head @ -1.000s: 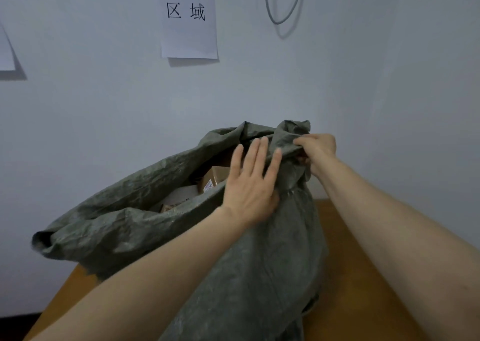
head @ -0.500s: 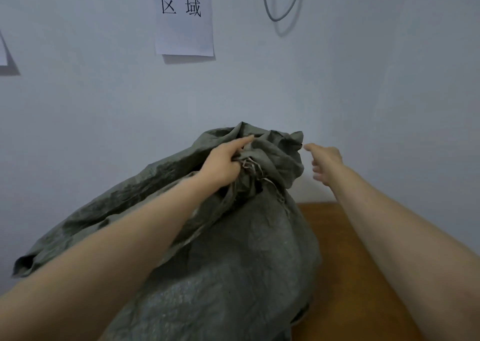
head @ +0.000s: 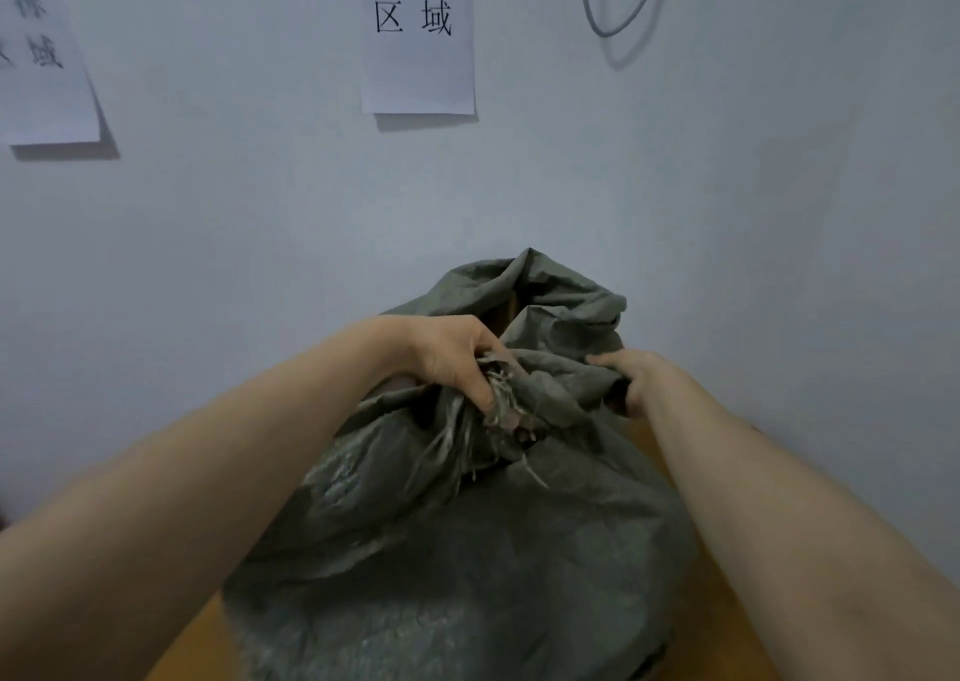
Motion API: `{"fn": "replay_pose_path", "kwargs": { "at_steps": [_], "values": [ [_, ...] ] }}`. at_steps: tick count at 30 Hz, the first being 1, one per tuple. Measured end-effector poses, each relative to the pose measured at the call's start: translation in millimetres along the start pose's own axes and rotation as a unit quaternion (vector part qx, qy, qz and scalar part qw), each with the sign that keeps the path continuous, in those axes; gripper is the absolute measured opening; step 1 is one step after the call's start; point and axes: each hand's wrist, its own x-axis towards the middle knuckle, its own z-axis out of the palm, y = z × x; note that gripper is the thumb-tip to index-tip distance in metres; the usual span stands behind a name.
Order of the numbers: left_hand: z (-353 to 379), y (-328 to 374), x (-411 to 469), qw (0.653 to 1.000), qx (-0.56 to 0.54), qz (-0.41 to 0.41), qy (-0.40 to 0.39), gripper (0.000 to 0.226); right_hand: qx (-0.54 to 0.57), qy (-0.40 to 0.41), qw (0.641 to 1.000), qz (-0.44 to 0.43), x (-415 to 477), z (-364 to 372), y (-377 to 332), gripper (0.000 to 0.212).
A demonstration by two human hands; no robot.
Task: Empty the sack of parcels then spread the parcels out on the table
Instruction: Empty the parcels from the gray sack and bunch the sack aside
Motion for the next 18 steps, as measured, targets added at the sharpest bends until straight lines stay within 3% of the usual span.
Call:
{"fn": "replay_pose_path", "kwargs": {
  "at_steps": [1, 3, 7, 8, 11, 14, 18],
  "values": [
    [-2, -2, 1, 1.000, 0.002, 0.003, -0.005, 0.037, 0.009, 0.011, 1.000, -0.006, -1, -1, -4, 0.005],
    [-11, -7, 5, 0.999, 0.028, 0.006, 0.027, 0.034, 0.055, 0.063, 0.996, -0.034, 2, -7, -18, 0.010],
    [-29, -21, 22, 0.984, 0.047, 0.036, 0.169, 0.014, 0.109, 0.230, 0.946, -0.199, -15, -22, -63, 0.007],
    [-31, -21, 26, 0.978, 0.032, 0.049, 0.200, 0.010, 0.099, 0.241, 0.940, -0.220, -20, -26, -74, 0.011],
    [-34, -20, 41, 0.971, -0.028, 0.074, 0.224, 0.025, 0.082, 0.196, 0.950, -0.227, -37, -36, -97, 0.026],
    [-29, -20, 52, 0.981, -0.037, 0.096, 0.165, 0.025, -0.036, 0.223, 0.947, -0.227, -41, -45, -105, 0.060],
    [-26, -15, 57, 0.983, -0.056, 0.127, 0.123, 0.033, -0.258, 0.338, 0.866, -0.264, -48, -61, -112, 0.044]
  ]
}}
